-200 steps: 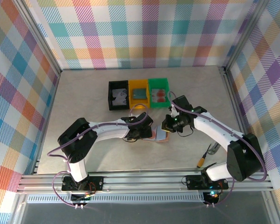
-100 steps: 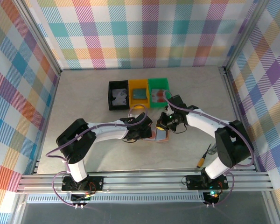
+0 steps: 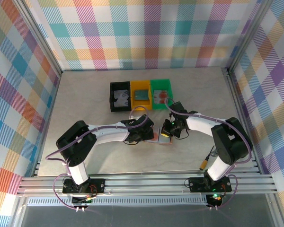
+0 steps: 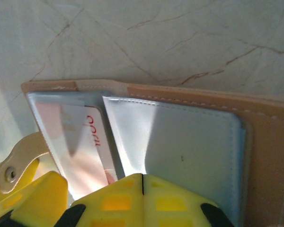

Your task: Take the credit cards out of the card holder

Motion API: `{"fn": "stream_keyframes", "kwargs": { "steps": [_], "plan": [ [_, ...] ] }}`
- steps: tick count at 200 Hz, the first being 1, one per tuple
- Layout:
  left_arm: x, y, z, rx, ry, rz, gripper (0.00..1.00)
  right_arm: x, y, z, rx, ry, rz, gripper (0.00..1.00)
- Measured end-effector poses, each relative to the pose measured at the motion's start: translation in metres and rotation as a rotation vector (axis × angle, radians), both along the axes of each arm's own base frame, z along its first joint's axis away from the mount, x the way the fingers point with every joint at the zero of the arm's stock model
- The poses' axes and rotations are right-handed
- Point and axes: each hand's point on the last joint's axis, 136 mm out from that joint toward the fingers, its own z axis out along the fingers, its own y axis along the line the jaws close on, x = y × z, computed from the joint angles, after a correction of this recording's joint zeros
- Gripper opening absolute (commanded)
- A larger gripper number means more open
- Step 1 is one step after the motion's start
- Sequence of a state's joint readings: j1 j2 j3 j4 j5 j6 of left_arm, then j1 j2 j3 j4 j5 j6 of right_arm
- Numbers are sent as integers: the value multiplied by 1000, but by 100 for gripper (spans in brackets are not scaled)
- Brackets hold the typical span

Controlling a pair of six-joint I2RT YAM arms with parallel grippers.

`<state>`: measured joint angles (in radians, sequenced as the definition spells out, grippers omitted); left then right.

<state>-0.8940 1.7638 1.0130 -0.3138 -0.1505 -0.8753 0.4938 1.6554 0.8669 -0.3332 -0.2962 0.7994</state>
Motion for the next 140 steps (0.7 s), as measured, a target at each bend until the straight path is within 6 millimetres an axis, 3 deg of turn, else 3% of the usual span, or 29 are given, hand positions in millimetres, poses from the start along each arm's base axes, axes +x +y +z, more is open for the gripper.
{"fn": "stream_keyframes", "kwargs": {
  "steps": [45,140],
  "plan": [
    [0,0,0,1,2,0,86,1,1,-5,11,-19,3,18],
    [0,0,-4,45,37,-1,85,10,13,18,102,-113,31,18]
  ]
}}
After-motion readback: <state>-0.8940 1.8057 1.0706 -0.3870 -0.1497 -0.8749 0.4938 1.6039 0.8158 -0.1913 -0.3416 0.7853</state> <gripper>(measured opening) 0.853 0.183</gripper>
